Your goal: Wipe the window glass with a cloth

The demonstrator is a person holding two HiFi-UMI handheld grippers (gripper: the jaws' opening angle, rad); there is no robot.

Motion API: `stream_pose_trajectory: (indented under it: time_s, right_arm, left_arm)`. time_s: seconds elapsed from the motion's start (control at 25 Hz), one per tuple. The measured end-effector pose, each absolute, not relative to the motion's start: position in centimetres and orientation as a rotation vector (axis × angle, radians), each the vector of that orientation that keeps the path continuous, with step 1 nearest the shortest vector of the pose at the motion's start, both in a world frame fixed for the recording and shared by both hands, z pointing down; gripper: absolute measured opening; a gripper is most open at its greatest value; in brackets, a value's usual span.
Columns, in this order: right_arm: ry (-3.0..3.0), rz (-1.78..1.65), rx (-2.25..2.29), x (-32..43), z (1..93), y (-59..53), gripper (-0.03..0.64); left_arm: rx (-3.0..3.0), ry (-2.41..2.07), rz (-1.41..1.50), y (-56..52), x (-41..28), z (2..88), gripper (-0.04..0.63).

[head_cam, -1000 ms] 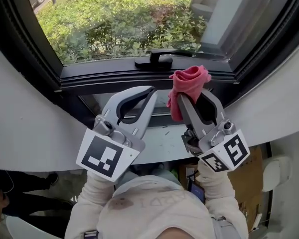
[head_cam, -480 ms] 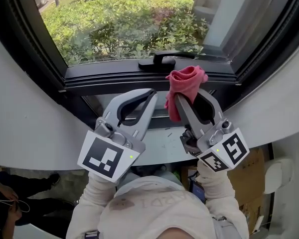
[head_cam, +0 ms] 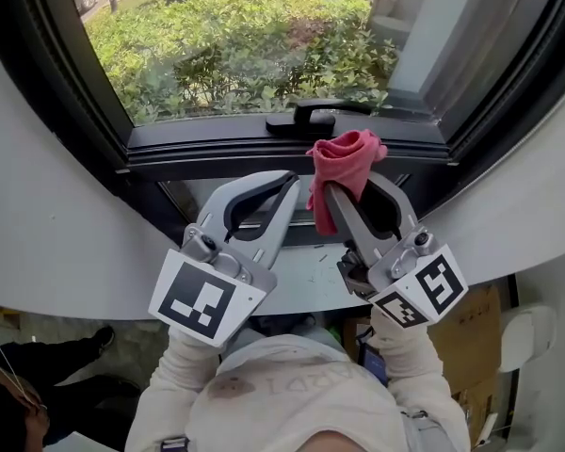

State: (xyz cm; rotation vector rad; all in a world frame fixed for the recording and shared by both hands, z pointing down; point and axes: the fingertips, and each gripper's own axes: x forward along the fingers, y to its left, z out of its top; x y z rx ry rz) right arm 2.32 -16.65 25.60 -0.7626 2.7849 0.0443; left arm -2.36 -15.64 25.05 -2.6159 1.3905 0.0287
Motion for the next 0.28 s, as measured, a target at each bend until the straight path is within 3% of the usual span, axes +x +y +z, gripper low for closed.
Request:
stream_pose_trajectory:
  time_s: [0.28]
  right_arm:
    - [2.790,0.031,-0.734,1.97,25.71,-16.13,0.100]
  left_arm:
    - [-2.608,1.398,0.023,-15.33,-2.42,24.95,0.000]
